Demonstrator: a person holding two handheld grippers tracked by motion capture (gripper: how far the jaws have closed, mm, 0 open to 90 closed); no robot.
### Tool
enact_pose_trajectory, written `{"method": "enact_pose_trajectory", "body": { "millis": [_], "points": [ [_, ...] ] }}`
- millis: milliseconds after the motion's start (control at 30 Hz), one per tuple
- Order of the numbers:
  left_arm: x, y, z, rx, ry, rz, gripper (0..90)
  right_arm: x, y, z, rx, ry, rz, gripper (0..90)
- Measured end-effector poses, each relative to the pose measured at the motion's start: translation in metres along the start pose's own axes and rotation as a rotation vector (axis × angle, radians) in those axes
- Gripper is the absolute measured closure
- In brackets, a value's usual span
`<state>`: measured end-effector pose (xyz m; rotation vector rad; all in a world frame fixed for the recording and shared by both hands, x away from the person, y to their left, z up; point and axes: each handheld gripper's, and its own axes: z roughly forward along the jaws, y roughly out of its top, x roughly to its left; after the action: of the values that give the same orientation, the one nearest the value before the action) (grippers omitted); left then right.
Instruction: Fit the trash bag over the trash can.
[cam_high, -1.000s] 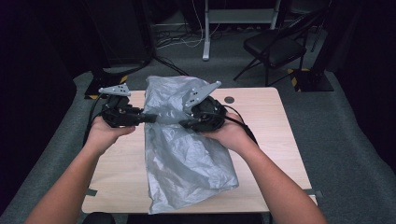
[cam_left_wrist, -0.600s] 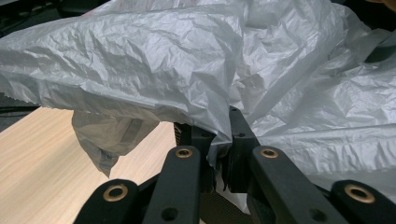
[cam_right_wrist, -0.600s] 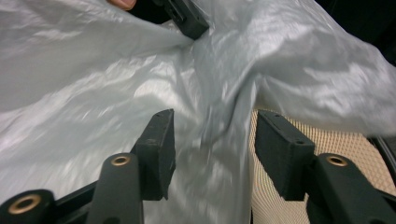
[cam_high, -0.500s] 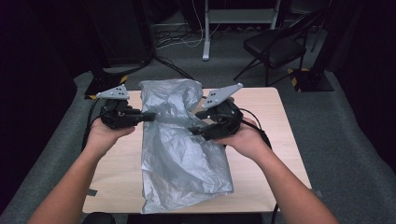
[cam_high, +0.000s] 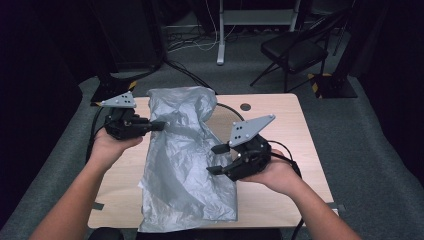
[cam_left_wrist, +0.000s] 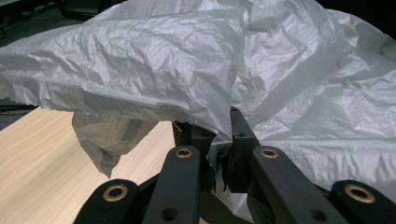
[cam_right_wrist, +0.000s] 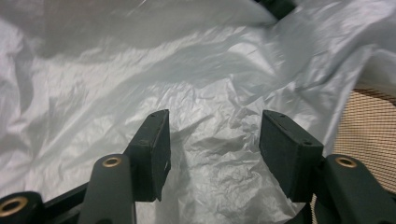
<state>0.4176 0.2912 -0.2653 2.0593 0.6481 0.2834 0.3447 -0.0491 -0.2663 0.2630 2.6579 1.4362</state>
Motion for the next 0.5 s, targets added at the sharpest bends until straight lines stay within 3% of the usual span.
{"method": "enact_pose_trajectory", "body": {
  "millis": [167,500],
  "points": [
    [0.000,0.000,-0.001,-0.001,-0.002,0.001,84.7,0.000,-0.004,0.006,0.011,0.026,0.005,43.3],
    [0.002,-0.001,-0.001,-0.003,-0.008,-0.004,84.6,-0.001,-0.008,0.014,0.051,0.077,-0.004,54.2]
  ]
}}
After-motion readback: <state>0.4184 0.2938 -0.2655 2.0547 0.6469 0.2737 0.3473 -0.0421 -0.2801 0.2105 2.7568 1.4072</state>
